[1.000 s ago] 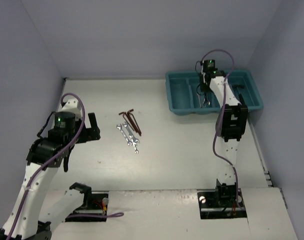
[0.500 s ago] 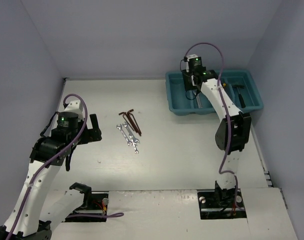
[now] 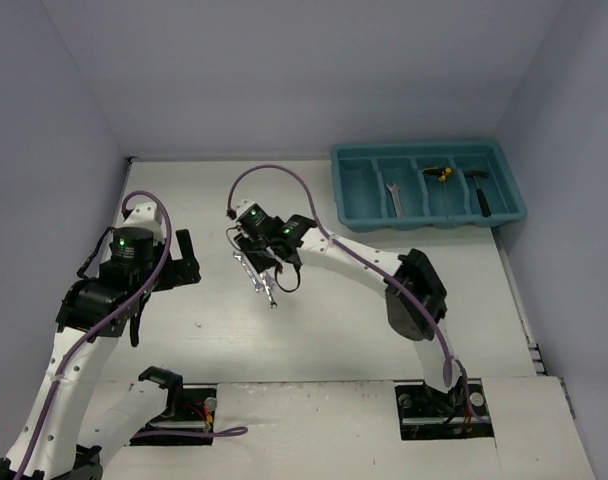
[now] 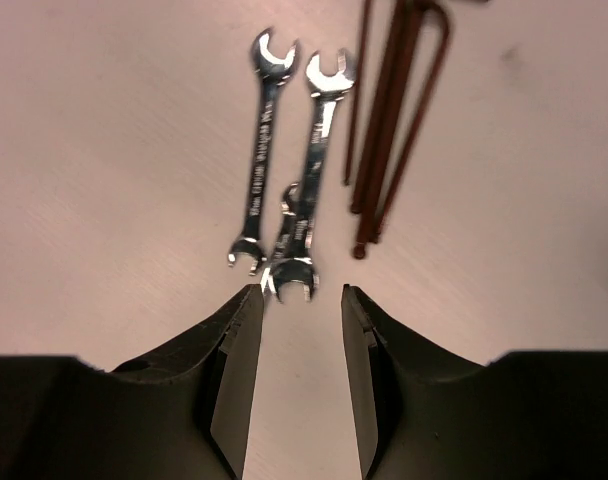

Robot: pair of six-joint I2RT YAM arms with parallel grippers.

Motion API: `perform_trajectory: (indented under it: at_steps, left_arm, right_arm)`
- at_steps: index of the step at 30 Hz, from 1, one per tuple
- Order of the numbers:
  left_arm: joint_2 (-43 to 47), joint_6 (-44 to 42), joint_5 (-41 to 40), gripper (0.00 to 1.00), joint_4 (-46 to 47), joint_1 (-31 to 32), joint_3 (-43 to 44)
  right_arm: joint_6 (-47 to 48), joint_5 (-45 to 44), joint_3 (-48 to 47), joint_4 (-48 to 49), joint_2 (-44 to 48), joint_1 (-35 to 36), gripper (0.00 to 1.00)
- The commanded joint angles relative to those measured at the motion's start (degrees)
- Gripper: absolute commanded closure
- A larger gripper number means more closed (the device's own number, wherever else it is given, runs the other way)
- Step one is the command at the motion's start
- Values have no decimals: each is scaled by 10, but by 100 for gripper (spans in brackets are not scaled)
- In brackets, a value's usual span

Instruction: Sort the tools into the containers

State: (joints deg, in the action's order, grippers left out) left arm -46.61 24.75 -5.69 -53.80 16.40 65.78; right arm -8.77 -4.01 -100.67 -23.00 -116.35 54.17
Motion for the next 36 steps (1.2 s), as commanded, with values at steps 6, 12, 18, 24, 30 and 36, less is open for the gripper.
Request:
perform_trajectory:
  at_steps: [6, 12, 18, 24, 30, 36]
  left_arm:
    - [21, 4, -15, 5, 13, -2, 16]
    - [29, 3, -19, 5, 12, -2, 10]
    - [34, 2, -16, 4, 10, -2, 8]
    - [35, 1, -15, 5, 11, -2, 3]
    - [33, -3, -11, 5, 12, -2, -2]
    - [27, -10, -11, 5, 15, -2, 6]
  right_arm:
    - [-46, 9, -112, 19, -127, 33, 65]
    - [-42, -2, -156, 23, -184, 34, 66]
    - [-46, -40, -170, 27, -214, 32, 65]
    - [-50, -58, -153, 43, -215, 28, 66]
    - [-57, -46, -137, 54, -205, 21, 66]
    - [-69, 0, -75, 54, -197, 12, 73]
